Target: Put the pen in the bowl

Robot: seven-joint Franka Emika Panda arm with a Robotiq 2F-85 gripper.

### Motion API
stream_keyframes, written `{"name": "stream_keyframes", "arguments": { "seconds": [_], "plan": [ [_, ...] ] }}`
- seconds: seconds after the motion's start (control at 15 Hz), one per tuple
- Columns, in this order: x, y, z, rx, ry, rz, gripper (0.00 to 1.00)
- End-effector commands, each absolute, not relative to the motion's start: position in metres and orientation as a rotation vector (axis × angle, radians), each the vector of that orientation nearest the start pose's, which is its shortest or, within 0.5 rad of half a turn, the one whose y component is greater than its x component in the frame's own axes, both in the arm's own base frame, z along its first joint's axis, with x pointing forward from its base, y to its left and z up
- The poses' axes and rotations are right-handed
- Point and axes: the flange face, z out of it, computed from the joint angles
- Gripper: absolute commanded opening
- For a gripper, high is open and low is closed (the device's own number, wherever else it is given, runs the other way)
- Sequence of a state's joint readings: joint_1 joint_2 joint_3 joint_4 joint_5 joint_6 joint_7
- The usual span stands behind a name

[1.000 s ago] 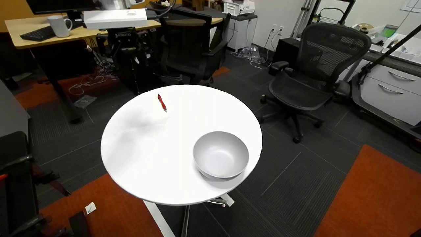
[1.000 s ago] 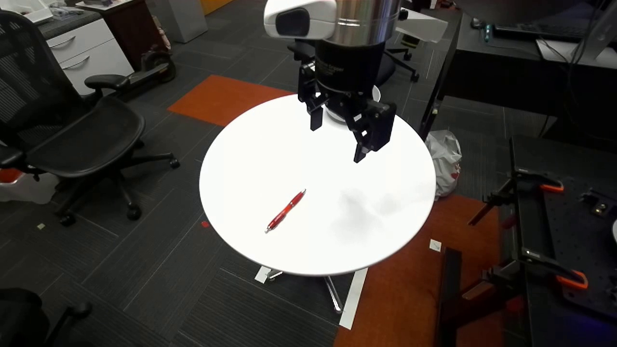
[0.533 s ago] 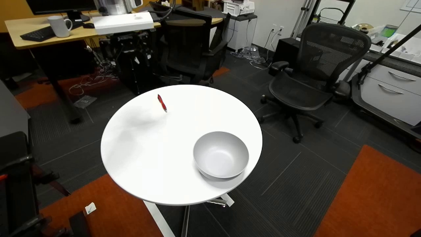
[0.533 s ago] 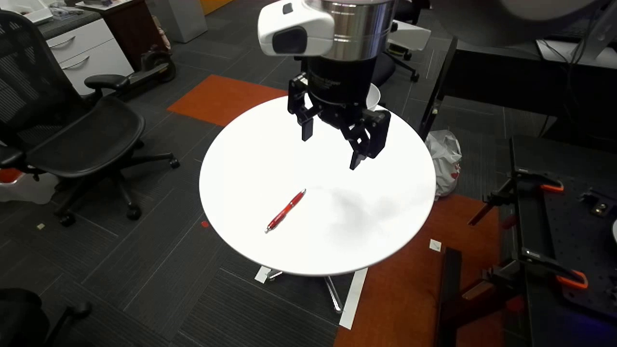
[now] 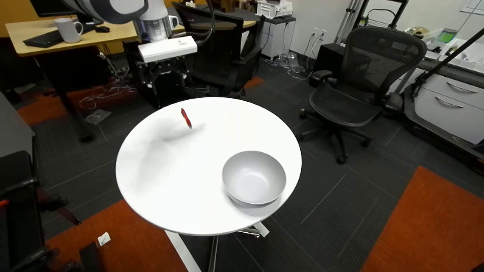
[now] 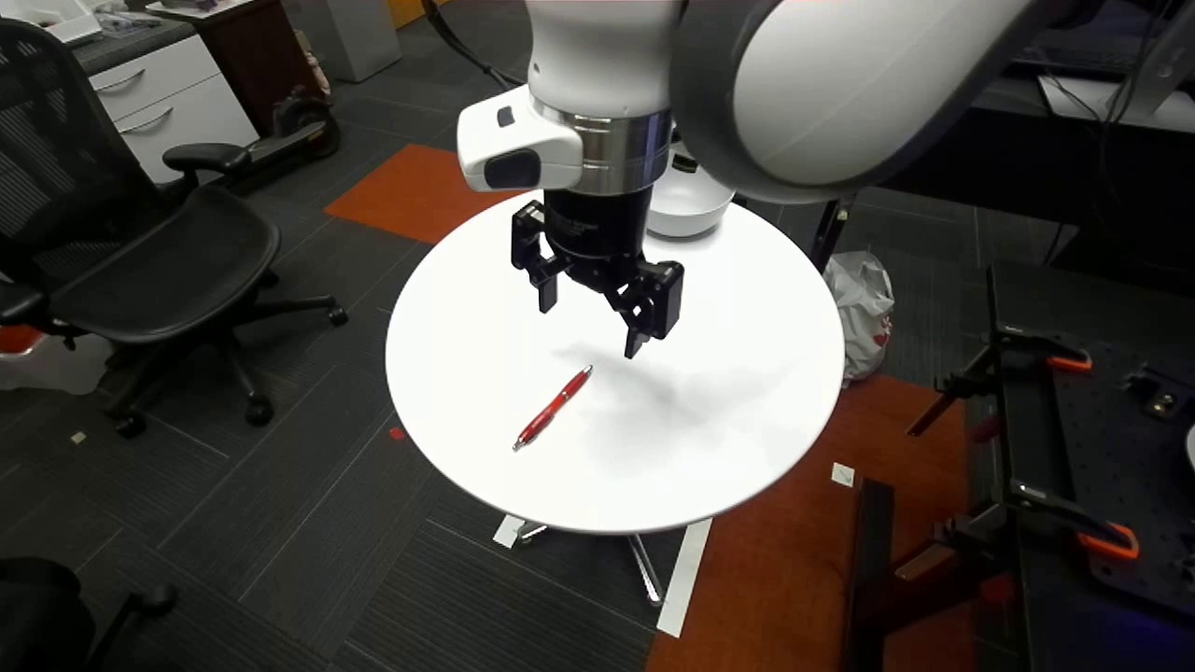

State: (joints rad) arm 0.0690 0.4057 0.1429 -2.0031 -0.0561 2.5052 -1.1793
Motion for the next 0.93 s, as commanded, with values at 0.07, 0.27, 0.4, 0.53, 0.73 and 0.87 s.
{"name": "stream_keyframes", "arguments": {
  "seconds": [0.07,0.27,0.4,0.53,0.73,0.87],
  "plan": [
    [0.630,0.133,0.233,-2.387,-2.076,-0.155,1.00],
    [0.636,0.139,0.213,-2.371,-2.076,-0.128,1.00],
    [0.637,0.146,0.200,-2.368,-2.069,-0.113,1.00],
    [0.638,0.150,0.188,-2.374,-2.055,-0.097,1.00],
    [0.642,0.154,0.173,-2.380,-2.044,-0.081,1.00],
    [0.646,0.153,0.166,-2.401,-2.025,-0.069,1.00]
  ]
}}
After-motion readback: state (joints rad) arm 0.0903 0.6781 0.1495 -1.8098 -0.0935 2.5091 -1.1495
